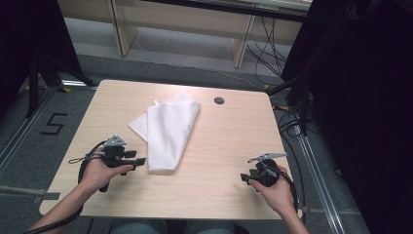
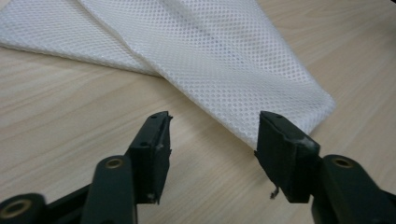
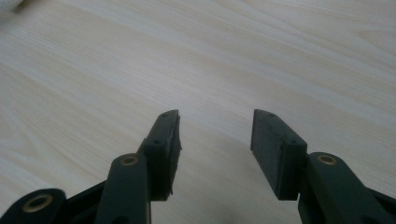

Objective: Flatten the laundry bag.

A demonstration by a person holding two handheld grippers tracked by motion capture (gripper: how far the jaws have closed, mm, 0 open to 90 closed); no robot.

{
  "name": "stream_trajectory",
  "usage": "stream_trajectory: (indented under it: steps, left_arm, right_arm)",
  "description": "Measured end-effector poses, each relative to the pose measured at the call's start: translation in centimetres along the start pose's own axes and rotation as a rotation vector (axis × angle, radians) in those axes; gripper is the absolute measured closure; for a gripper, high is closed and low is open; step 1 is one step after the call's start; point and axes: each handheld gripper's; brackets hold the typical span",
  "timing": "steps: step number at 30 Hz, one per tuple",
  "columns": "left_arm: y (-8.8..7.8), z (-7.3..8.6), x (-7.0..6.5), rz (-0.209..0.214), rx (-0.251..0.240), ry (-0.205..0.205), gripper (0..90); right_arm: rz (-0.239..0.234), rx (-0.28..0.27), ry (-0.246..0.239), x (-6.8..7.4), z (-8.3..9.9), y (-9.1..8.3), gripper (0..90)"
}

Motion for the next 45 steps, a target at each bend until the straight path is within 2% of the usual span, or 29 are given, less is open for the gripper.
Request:
stream_trajectory:
  steps: [1, 2, 4, 6, 8, 9, 10, 11, 12, 13, 14, 16, 19, 20, 21, 23, 25, 27, 30, 32, 34, 36, 37, 39, 40, 42, 43, 44, 45]
  left_arm:
    - [0.0, 0.0, 0.1, -0.003, 0.017, 0.027, 42.0]
    - [0.2, 0.0, -0.1, -0.004, 0.007, 0.014, 41.7]
    - [0.4, -0.1, -0.4, -0.01, 0.003, 0.029, 40.7]
    - [0.7, -0.4, -1.0, -0.008, 0.003, 0.049, 40.7]
    - [1.3, -0.9, -2.0, 0.007, -0.011, 0.069, 40.8]
    - [1.5, -1.3, -2.4, 0.013, -0.007, 0.1, 40.7]
    - [1.8, -1.7, -3.0, 0.031, -0.017, 0.092, 40.8]
    - [2.0, -2.1, -3.5, 0.043, -0.019, 0.109, 40.9]
    - [2.4, -2.6, -4.1, 0.05, -0.031, 0.096, 41.3]
    - [2.8, -3.0, -4.7, 0.054, -0.032, 0.091, 41.9]
    - [3.2, -3.4, -5.2, 0.062, -0.03, 0.098, 42.4]
    - [4.1, -4.1, -6.0, 0.071, -0.011, 0.132, 42.7]
    - [5.8, -5.0, -7.0, 0.054, 0.009, 0.17, 42.9]
    - [6.4, -5.3, -7.2, 0.048, 0.015, 0.185, 42.3]
    - [7.1, -5.5, -7.4, 0.038, 0.02, 0.199, 41.1]
    - [8.4, -6.0, -7.8, 0.029, 0.047, 0.239, 39.1]
    - [9.6, -6.8, -8.0, -0.011, 0.071, 0.264, 37.6]
    - [10.0, -7.1, -8.0, -0.013, 0.075, 0.266, 37.6]
    - [11.1, -7.3, -7.8, -0.046, 0.1, 0.26, 39.7]
    - [11.6, -7.3, -7.7, -0.052, 0.116, 0.241, 41.7]
    - [12.1, -7.2, -7.8, -0.059, 0.13, 0.232, 45.0]
    - [12.4, -7.1, -8.0, -0.072, 0.143, 0.244, 48.9]
    - [12.5, -7.1, -8.0, -0.076, 0.147, 0.245, 50.4]
    - [12.6, -7.0, -8.1, -0.088, 0.154, 0.249, 55.3]
    - [12.6, -7.0, -8.1, -0.095, 0.16, 0.256, 57.5]
    - [12.5, -6.9, -7.9, -0.093, 0.167, 0.249, 62.3]
    - [12.5, -6.9, -7.9, -0.095, 0.169, 0.248, 63.0]
    - [12.5, -6.8, -7.8, -0.096, 0.172, 0.254, 64.7]
    - [12.5, -6.8, -7.8, -0.097, 0.175, 0.254, 64.7]
  right_arm:
    - [-0.003, -0.014, -0.004, -0.3, 0.1, 0.2, 53.1]
    - [-0.007, -0.003, 0.003, -0.5, 0.0, 0.1, 53.5]
    - [-0.017, -0.031, 0.017, -0.7, 0.1, 0.3, 55.3]
    - [-0.021, -0.023, 0.023, -0.9, 0.0, 0.2, 55.5]
    - [-0.015, -0.008, 0.018, -1.0, -0.1, 0.3, 55.3]
    - [-0.016, -0.011, 0.013, -1.0, -0.1, 0.3, 55.3]
    - [-0.024, -0.022, 0.019, -0.9, -0.1, 0.4, 55.2]
    - [-0.006, -0.009, 0.015, -0.9, -0.1, 0.3, 55.2]
    - [-0.01, 0.008, 0.003, -0.7, -0.2, 0.1, 55.1]
    - [-0.017, -0.027, 0.018, -0.5, -0.1, 0.2, 55.1]
    - [-0.016, -0.05, 0.014, -0.4, 0.0, 0.3, 54.9]
    - [-0.015, -0.02, 0.006, 0.0, -0.2, -0.2, 54.6]
    - [-0.013, -0.013, 0.004, 0.4, -0.3, -0.3, 54.1]
    - [-0.014, -0.006, -0.014, 0.3, -0.2, -0.2, 54.1]
    - [-0.027, -0.033, -0.005, 0.3, -0.2, 0.1, 54.0]
    - [-0.019, -0.007, 0.0, 0.3, -0.2, 0.1, 53.9]
    - [-0.024, -0.004, -0.007, 0.1, -0.2, 0.2, 53.7]
    - [-0.023, -0.001, -0.005, 0.2, -0.1, 0.2, 53.6]
    - [-0.023, 0.008, -0.012, 0.0, -0.1, 0.1, 53.4]
    - [-0.021, 0.023, -0.011, -0.1, -0.1, 0.1, 53.4]
    - [-0.024, 0.029, 0.002, 0.0, 0.0, 0.0, 53.4]
    - [-0.011, 0.006, -0.033, -0.2, -0.1, 0.1, 53.2]
    - [-0.012, 0.026, -0.003, 0.1, -0.1, -0.1, 53.2]
    - [-0.025, 0.006, -0.033, 0.0, -0.1, 0.0, 53.1]
    - [-0.024, 0.02, -0.014, 0.2, -0.1, -0.1, 53.0]
    - [-0.024, 0.007, -0.038, 0.0, -0.1, 0.0, 52.9]
    - [-0.027, 0.019, -0.012, 0.2, -0.1, 0.0, 52.9]
    - [-0.031, -0.03, -0.036, 0.0, 0.0, 0.6, 52.9]
    - [-0.031, -0.03, -0.036, 0.0, 0.0, 0.6, 52.9]
Point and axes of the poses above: each handheld gripper's, and its own axes: y roughly forward along the jaws, z roughly out of its underside, x roughly to its left, and after that the axes turned 3 degrees about y, right-handed
